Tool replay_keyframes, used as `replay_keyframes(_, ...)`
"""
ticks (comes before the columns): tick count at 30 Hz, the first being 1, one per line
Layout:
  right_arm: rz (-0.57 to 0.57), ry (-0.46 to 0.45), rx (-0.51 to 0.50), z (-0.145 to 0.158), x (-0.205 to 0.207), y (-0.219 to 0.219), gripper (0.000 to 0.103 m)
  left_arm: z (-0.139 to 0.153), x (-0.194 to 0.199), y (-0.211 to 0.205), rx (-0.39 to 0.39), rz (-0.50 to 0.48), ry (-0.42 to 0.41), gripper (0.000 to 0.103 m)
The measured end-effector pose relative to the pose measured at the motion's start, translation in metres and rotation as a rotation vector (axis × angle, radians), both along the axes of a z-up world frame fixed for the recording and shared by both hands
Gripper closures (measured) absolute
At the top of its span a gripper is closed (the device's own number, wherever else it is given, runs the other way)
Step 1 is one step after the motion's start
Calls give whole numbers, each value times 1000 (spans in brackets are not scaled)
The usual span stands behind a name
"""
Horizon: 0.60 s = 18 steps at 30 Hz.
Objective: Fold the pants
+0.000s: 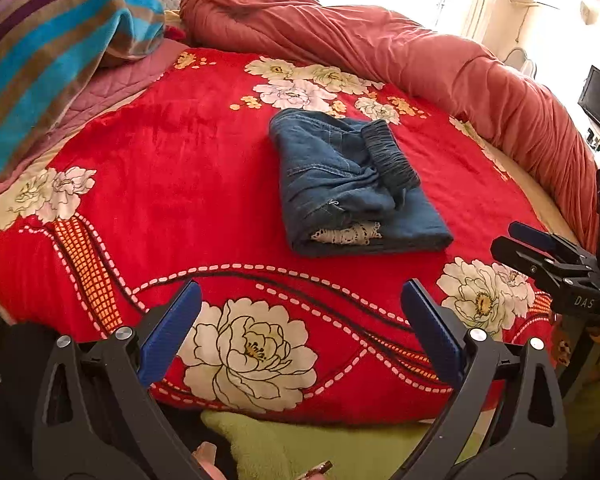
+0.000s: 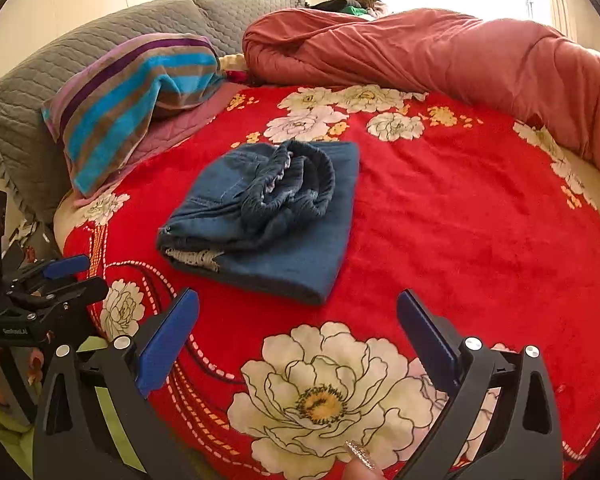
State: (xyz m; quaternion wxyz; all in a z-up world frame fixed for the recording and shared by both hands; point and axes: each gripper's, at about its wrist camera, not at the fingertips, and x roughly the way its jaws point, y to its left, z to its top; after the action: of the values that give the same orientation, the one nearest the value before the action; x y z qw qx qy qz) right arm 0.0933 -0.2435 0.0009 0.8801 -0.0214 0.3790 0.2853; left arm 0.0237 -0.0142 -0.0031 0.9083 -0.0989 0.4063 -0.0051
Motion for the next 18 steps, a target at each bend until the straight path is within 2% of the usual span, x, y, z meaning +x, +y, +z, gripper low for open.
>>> replay_keyframes(18,10,-17,12,8,-3,-6,5,4,-3,-8,49,13,0,10)
